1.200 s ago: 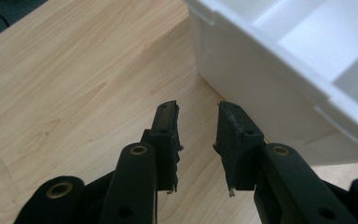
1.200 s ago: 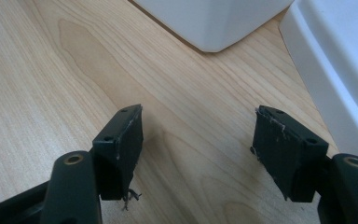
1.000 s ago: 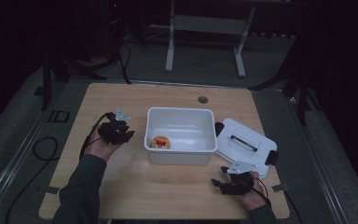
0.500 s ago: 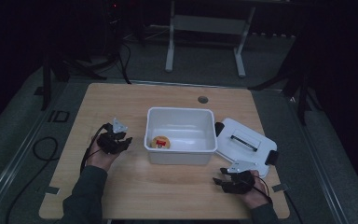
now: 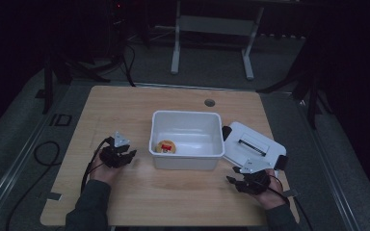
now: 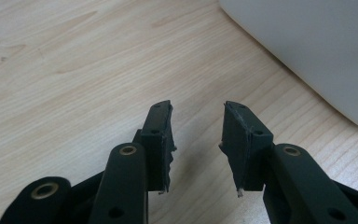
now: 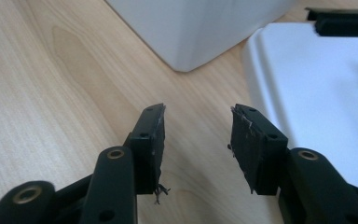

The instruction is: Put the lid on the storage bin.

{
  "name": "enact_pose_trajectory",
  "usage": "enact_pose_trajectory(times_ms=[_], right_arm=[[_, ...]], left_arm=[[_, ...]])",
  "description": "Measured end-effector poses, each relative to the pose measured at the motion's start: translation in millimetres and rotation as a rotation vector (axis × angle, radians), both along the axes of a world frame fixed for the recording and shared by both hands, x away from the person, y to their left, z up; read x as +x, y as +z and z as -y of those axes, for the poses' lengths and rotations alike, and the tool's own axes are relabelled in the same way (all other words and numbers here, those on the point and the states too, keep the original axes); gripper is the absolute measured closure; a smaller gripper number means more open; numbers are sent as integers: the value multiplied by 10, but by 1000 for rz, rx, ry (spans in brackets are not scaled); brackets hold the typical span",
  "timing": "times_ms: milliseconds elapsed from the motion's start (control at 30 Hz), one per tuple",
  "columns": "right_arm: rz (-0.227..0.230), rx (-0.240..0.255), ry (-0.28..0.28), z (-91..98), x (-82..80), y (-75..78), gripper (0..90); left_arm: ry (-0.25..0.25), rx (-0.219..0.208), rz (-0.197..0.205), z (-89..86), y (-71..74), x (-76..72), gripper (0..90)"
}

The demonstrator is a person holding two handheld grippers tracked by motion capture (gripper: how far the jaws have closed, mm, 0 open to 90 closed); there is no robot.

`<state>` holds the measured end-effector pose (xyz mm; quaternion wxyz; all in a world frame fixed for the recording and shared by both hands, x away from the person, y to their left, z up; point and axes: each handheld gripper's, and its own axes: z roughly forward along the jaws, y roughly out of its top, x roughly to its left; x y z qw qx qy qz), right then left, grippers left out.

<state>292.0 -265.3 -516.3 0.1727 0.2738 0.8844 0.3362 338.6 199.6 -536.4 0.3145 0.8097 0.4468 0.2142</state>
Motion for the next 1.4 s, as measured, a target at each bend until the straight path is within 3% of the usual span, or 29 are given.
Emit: enact_pose_trajectory(times_ms=[267,767,1400], right_arm=[[35,-29,-6,62,74,188,590],[96,-111,-34,196,239,491,615],[101,-232,-68,307,498,676,628]], left_arm=[[-1,-10,-7,13,-140,-39,608],[-3,-23,-1,6,-191,-48,593],[-2,-82,-4,-62,-227,-45,583]])
